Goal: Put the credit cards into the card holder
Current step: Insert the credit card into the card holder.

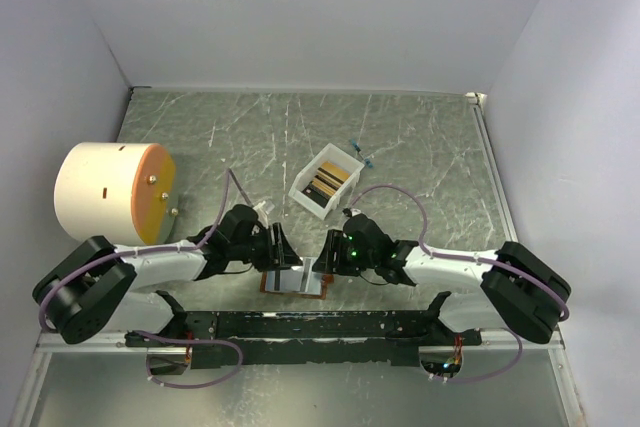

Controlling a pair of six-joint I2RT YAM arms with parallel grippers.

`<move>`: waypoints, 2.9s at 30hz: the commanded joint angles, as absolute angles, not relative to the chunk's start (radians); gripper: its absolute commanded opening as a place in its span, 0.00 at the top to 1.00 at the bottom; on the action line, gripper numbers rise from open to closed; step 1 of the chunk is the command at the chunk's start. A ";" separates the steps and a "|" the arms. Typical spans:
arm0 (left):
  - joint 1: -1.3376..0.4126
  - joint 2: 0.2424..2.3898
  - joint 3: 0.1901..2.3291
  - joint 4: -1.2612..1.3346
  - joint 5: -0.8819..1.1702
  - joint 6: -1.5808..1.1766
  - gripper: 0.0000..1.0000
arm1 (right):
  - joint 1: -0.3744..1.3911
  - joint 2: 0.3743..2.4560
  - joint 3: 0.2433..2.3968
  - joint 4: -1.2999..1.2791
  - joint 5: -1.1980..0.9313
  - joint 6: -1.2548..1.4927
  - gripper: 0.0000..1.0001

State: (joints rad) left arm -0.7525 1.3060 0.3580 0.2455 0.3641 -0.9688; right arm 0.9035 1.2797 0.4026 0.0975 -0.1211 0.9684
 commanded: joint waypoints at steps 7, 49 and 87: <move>-0.824 1.353 0.360 0.317 0.345 -1.035 0.39 | 0.907 1.250 0.375 0.114 -0.096 0.974 0.49; -0.857 1.368 0.421 0.261 0.280 -1.010 0.38 | 0.908 1.235 0.368 0.106 -0.093 0.955 0.50; -0.897 1.325 0.445 0.207 0.221 -1.023 0.47 | 0.910 1.123 0.408 -0.125 0.003 0.842 0.63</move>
